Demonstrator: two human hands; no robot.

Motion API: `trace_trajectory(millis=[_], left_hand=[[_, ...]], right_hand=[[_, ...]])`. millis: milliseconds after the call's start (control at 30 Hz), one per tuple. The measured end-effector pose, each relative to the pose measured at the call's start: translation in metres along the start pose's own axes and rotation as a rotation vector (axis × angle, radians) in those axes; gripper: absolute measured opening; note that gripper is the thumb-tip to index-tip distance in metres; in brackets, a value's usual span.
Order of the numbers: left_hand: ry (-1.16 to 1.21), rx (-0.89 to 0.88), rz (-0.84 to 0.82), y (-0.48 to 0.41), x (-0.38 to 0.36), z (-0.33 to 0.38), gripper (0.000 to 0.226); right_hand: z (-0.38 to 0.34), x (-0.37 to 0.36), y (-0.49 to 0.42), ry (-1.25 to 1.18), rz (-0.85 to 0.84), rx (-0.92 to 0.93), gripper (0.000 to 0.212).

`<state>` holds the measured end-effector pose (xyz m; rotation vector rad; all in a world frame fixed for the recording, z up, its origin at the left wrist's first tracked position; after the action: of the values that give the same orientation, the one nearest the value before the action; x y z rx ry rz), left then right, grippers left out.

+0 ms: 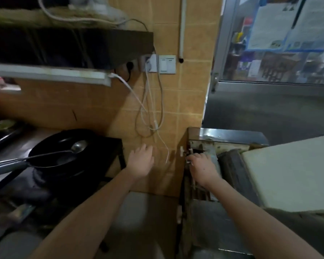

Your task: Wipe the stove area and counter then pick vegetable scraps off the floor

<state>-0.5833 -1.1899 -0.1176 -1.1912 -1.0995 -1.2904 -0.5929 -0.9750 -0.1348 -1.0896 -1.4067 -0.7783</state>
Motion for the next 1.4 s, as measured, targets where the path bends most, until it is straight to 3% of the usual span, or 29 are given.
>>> trace_trajectory(millis=[200,433,533,767,1033,1400], left_hand=[[-0.008,0.23,0.034,0.047,-0.002,-0.079,0.035],[-0.028,0.575,0.111,0.13,0.007,-0.158,0.041],[-0.065,0.748,0.105,0.168,0.012,-0.181,0.036],[-0.059,0.962,0.059,0.249,0.008,-0.213,0.028],[-0.057,1.052,0.065,0.319,0.008,-0.282,0.033],[-0.063,1.104,0.128,0.426,0.034,-0.436,0.036]], right_hand=[[-0.076,-0.032,-0.049,0.015,-0.083,0.213,0.042],[-0.18,-0.052,-0.082,-0.06,-0.127,0.523,0.032],[-0.227,-0.056,-0.084,-0.176,-0.123,0.643,0.032],[-0.309,-0.071,-0.066,-0.225,-0.116,0.84,0.032],[-0.403,-0.1,-0.046,-0.206,-0.218,0.944,0.032],[-0.595,-0.115,-0.025,-0.247,-0.217,0.928,0.029]])
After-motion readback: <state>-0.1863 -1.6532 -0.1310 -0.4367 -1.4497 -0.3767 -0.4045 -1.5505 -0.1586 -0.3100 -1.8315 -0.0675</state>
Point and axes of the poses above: each hand's wrist, its own y-axis away from the middle knuckle, its own x-axis out of the back of the hand, z = x × y, the point moved 4 cm from there along -y, towards the middle knuckle, and after that the axes turned 5 degrees about -z, right-handed, at the moved point
